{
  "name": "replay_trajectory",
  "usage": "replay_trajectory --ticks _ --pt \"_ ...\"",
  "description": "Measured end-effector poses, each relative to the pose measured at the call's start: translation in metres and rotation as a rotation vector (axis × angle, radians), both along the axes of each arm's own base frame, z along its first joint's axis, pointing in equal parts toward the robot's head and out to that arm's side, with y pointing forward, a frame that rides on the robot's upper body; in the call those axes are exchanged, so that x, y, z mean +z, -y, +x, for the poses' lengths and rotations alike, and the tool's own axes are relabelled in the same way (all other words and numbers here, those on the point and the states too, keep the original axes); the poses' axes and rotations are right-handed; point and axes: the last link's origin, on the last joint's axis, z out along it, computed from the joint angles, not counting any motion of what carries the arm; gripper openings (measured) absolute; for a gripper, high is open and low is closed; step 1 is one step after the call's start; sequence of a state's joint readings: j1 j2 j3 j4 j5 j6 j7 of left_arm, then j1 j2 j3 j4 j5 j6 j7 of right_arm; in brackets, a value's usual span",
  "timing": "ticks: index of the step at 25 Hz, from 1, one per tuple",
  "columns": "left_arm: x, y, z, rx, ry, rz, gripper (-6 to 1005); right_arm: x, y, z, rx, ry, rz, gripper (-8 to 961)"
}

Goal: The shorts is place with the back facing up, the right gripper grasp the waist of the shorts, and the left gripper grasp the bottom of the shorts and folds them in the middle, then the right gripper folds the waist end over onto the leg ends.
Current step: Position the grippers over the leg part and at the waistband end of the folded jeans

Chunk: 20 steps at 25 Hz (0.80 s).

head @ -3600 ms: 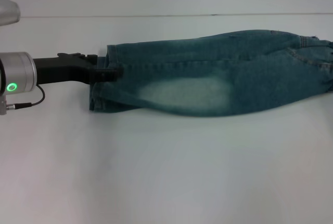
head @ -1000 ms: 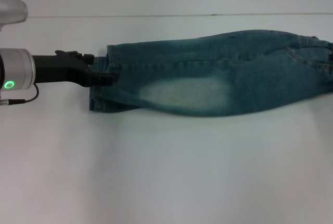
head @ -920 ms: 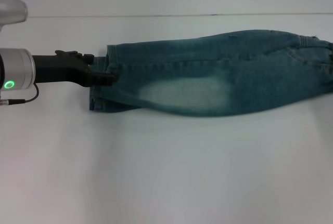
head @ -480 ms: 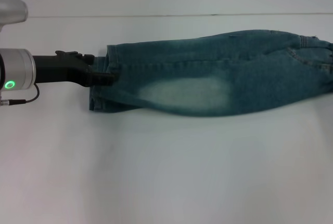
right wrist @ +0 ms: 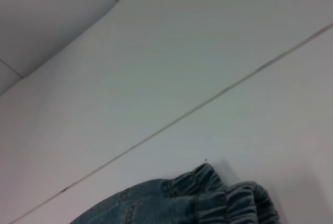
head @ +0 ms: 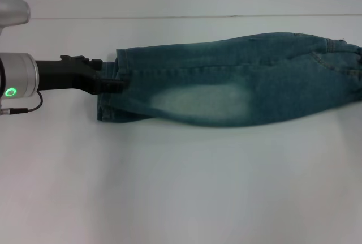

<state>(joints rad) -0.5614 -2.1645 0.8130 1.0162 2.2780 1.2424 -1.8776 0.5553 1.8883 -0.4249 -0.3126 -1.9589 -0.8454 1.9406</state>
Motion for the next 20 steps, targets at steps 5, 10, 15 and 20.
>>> replay_trajectory --ticks 5,10,15,20 --pt "0.0004 -0.0003 0.0000 0.000 -0.001 0.003 918 -0.0001 0.0001 0.0008 -0.005 0.002 0.002 956" --pt "0.0007 -0.0004 0.0003 -0.002 -0.002 0.003 918 -0.0003 0.0006 0.0018 -0.010 0.003 0.003 955" --pt "0.0010 -0.0005 0.0000 -0.001 -0.003 0.005 919 -0.0025 0.0005 0.0009 -0.009 0.000 0.000 955" --pt "0.0009 -0.0001 -0.0002 -0.001 -0.003 0.003 918 -0.0054 -0.0020 -0.0028 0.001 -0.002 -0.004 955"
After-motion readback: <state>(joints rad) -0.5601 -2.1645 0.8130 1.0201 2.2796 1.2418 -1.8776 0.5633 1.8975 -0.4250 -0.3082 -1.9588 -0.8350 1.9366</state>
